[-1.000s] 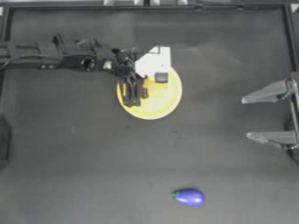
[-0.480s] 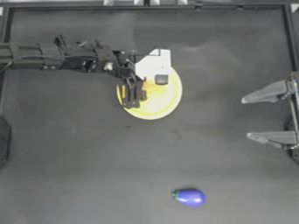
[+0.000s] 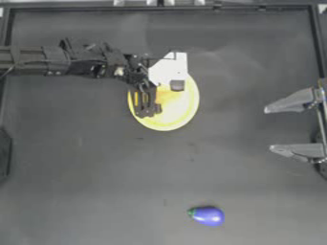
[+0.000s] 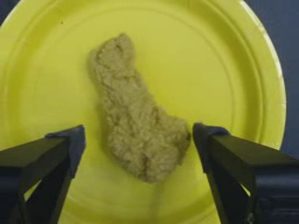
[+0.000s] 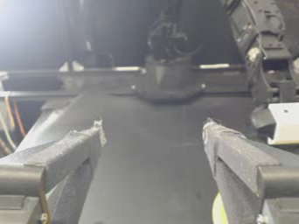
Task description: Put brown chicken wing on plate
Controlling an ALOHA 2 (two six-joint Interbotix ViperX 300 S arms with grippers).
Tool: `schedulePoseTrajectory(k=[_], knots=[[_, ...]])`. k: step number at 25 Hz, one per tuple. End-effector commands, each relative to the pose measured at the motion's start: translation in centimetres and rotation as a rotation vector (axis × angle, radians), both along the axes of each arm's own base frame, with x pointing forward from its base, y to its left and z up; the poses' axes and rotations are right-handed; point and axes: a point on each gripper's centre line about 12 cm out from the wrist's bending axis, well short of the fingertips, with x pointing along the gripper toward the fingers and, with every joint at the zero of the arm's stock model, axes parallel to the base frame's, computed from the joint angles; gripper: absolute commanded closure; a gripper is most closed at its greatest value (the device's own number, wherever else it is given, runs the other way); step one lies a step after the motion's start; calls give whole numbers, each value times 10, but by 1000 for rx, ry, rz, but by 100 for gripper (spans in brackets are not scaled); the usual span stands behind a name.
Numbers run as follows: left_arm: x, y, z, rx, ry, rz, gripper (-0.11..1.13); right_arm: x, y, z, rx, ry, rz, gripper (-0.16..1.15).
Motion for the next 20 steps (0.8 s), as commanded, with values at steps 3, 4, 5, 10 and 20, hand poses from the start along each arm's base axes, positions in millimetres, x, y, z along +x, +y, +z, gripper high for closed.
schedulePoseTrajectory(k=[3, 4, 5, 10, 20], knots=[[5, 3, 54, 54, -116, -4, 1, 1, 0, 5, 1, -15, -1, 0], [5, 3, 61, 60, -130, -4, 1, 1, 0, 6, 1, -18, -1, 0], [4, 2, 68, 67, -144, -5, 1, 1, 0, 5, 1, -17, -1, 0], [-6, -4, 103, 97, -208, -11, 1, 1, 0, 5, 1, -18, -1, 0], [-21, -56, 158, 128, -340, -96, 2, 1, 0, 6, 1, -20, -1, 0]])
